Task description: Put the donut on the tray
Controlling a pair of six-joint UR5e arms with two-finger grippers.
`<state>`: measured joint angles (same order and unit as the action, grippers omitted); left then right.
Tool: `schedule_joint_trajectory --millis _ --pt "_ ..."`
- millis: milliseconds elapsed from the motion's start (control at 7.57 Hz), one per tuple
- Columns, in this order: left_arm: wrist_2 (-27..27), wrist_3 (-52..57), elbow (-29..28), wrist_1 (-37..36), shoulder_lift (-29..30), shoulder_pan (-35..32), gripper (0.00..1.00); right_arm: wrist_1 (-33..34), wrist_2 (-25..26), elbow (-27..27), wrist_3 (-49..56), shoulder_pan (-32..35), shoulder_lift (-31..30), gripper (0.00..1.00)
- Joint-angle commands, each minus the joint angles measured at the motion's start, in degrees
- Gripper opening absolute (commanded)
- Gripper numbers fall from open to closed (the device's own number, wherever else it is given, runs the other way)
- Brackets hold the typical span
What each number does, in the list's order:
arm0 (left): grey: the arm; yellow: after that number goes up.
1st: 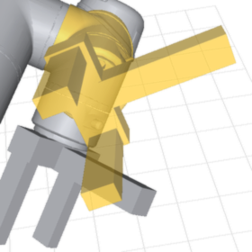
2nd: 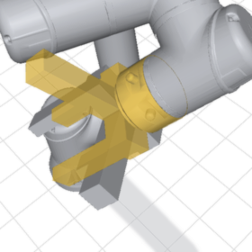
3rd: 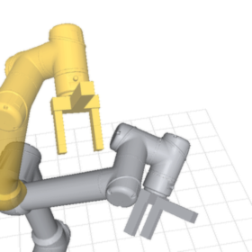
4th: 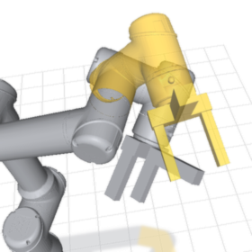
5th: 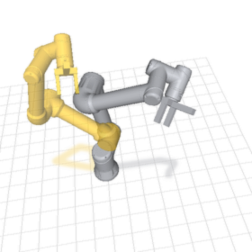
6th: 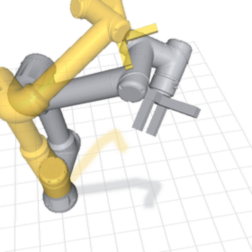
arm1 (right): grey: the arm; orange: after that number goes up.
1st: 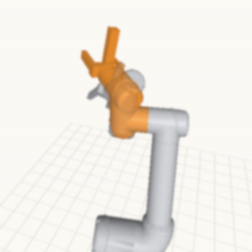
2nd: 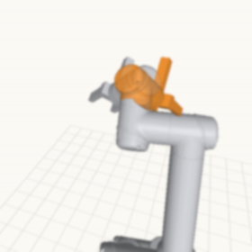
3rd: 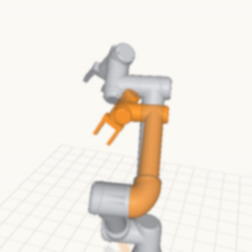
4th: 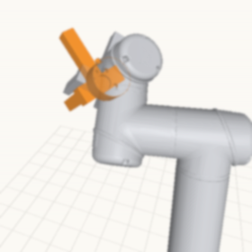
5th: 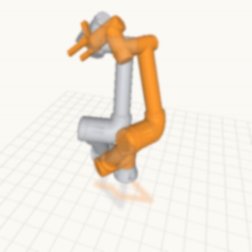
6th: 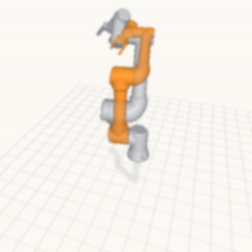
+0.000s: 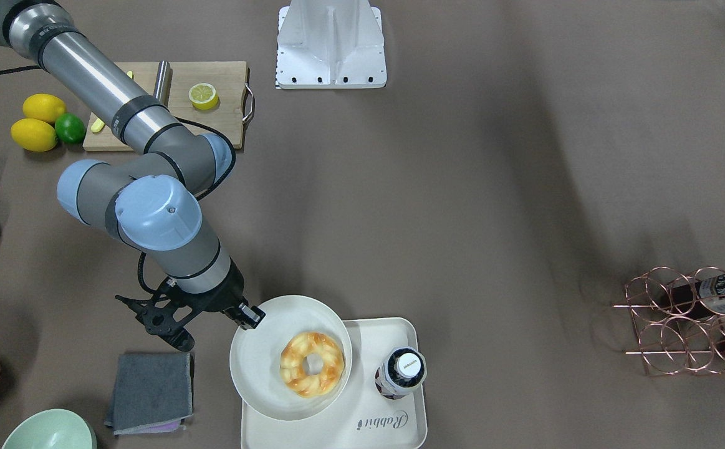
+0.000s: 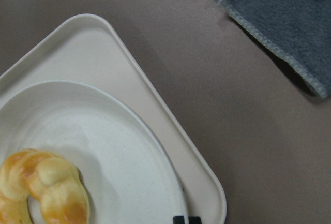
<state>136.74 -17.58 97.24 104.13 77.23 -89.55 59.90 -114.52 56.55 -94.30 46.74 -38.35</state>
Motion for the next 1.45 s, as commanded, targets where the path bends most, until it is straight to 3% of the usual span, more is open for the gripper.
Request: schedule_joint_trajectory --millis 0,132,264,396,528,660,1057,1321 --pt "0.02 0.09 0.23 0.11 0.02 -1.24 0.98 -2.95 0.97 -3.55 0.08 -0.86 1.26 0.00" --pt "0.02 0.09 0.23 0.20 -0.06 -1.33 0.98 -2.95 0.88 -3.47 0.78 -0.86 1.17 0.00" --pt "0.02 0.09 0.15 0.29 -0.06 -1.33 0.98 -2.78 0.88 -3.03 2.00 -0.77 1.08 0.79" --pt "0.02 0.09 0.14 0.29 -0.06 -1.33 0.98 -2.43 0.62 -1.55 5.41 -0.42 0.91 1.00" --pt "0.11 0.09 0.14 0.29 -0.06 -1.33 0.98 0.01 -0.87 0.90 5.97 0.80 0.29 1.00" --pt "0.28 0.09 0.06 0.29 -0.06 -1.33 0.98 7.61 -3.75 5.45 11.37 2.21 -0.41 1.00" --pt "0.55 0.00 0.06 0.20 -0.06 -1.33 0.98 23.55 -3.60 19.69 23.44 3.71 -8.39 1.00" --pt "0.55 0.00 0.23 0.20 -0.94 -1.24 0.98 24.73 -4.13 30.40 31.41 6.25 -19.07 1.00"
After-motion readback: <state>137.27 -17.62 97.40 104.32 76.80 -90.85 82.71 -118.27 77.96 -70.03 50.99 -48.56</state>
